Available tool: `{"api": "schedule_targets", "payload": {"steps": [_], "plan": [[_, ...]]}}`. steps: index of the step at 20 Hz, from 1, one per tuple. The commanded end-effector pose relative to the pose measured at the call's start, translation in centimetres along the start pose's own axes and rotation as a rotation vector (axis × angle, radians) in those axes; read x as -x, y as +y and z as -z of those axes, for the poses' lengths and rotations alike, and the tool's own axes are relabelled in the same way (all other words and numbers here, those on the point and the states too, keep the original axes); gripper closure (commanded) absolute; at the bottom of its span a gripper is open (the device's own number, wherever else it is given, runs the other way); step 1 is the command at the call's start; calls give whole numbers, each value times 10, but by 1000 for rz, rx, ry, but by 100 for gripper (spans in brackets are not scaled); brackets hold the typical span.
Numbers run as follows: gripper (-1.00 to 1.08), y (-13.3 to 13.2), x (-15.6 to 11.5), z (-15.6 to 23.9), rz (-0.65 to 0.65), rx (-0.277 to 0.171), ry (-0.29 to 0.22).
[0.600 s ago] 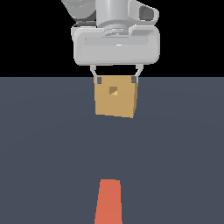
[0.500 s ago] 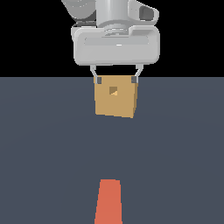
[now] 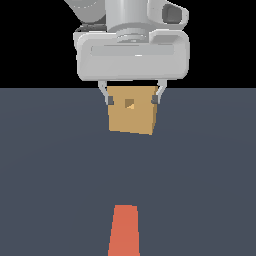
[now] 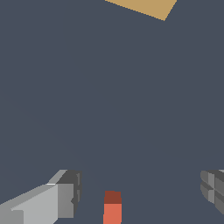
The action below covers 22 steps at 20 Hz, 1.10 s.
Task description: Insert the peg into the horizontal hole in a box.
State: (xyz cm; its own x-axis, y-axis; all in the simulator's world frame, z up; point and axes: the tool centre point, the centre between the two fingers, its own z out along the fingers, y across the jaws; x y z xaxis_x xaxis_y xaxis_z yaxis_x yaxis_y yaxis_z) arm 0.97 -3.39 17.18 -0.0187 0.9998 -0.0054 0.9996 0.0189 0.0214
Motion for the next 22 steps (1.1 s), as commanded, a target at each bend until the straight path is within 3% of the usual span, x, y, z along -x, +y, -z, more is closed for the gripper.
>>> {"api": "schedule_targets", "payload": {"steps": [1, 15, 22], "plan": [[-92, -3, 22, -9, -5, -2, 0], [-92, -20, 193, -76, -33, -15, 3], [-92, -24, 251, -99, -42, -20, 4]]}}
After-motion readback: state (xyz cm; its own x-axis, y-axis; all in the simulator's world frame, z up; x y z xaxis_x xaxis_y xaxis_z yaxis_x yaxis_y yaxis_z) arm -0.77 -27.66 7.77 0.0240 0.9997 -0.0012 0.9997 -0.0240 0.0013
